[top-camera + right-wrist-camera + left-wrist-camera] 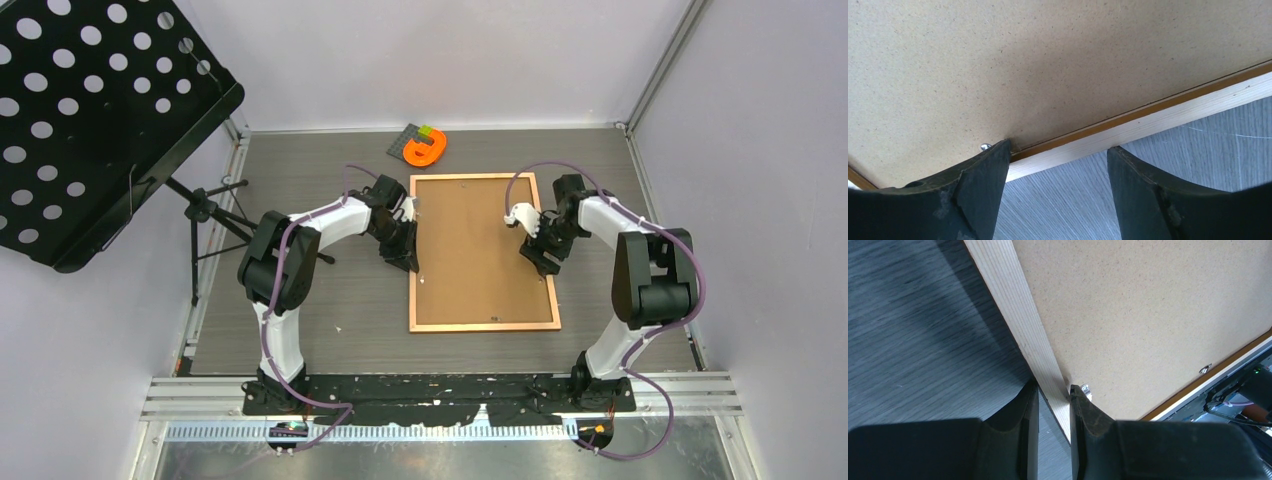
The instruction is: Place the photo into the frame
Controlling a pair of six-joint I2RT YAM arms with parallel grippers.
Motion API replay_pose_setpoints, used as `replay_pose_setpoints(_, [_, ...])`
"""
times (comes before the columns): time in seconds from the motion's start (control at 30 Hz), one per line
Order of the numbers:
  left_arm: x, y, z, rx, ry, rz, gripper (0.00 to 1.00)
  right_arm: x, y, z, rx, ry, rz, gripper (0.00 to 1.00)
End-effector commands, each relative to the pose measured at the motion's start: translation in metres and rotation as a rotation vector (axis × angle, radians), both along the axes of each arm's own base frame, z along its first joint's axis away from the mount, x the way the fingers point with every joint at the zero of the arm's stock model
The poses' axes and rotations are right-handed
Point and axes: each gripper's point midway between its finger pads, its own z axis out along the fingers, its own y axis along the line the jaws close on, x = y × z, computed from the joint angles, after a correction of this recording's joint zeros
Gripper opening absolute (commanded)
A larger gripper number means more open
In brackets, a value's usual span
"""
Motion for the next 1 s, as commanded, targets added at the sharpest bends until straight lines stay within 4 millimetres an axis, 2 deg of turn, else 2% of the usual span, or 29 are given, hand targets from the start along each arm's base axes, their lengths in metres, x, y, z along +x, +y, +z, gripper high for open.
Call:
replay_pose_setpoints(0.0, [0.006,0.014,-0.024,0.070,-0.024,-0.032,0.00,-0.062,-0.011,-0.038,-0.101,0.219,0.143,0.78])
replay_pose_setpoints(0.5, [0.006,0.015,-0.024,0.073,-0.026,-0.034,0.00,-0.067,-0.010,-0.037,-0.125,0.196,0.204,0.87])
replay_pose_setpoints(0.6, [0.006,0.015,-0.024,0.073,-0.026,-0.034,0.00,-0.063,-0.010,-0.036,-0.122,0.176,0.197,0.88])
replay_pose_setpoints(0.8, [0.006,0.015,-0.023,0.066,-0.022,-0.030,0.00,-0.049,0.000,-0.020,-0.034,0.136,0.123,0.87])
replay_pose_setpoints(0.97, [0.006,0.015,-0.023,0.064,-0.022,-0.026,0.00,-0.034,0.007,0.004,0.046,0.090,0.059,0.88])
